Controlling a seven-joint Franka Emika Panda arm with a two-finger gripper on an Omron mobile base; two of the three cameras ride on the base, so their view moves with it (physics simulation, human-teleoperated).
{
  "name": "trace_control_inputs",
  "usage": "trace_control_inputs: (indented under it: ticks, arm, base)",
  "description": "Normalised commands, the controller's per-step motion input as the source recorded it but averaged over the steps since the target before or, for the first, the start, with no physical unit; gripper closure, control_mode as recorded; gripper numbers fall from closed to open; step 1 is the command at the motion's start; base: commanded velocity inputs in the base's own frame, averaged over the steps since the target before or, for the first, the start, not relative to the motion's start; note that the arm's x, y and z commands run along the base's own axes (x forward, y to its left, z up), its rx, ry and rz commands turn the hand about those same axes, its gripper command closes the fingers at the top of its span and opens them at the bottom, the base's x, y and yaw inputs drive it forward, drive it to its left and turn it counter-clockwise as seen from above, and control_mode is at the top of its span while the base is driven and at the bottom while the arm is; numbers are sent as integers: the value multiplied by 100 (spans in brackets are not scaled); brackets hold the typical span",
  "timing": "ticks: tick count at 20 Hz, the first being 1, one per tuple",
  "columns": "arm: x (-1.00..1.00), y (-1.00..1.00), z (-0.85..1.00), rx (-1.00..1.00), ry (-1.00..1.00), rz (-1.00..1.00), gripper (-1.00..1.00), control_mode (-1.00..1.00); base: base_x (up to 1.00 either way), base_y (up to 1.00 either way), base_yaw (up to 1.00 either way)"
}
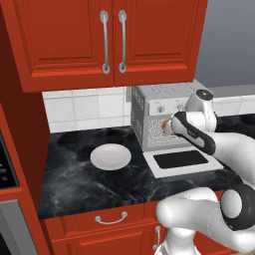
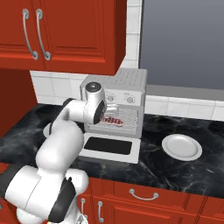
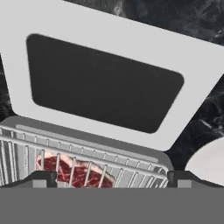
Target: Open the toaster oven door. Place the bread on the top rack in the toaster oven and place the steak on the bottom rack.
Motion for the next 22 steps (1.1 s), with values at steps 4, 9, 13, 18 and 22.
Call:
trace_control_inputs:
  ticks: [4, 9, 13, 18, 22]
  arm:
    - [-63, 49, 97, 0, 11, 0, -100, -100]
    - [-62, 67, 87, 0, 6, 0, -100, -100]
    - [-62, 78, 67, 0, 7, 0, -100, -100]
    - [-57, 73, 41, 0, 10, 0, -100, -100]
    - [-58, 50, 8, 0, 4, 1, -100, -100]
  base:
    - [0, 0, 0]
    - [0, 0, 0]
    - [0, 0, 0]
    - [0, 0, 0]
    - [0, 0, 0]
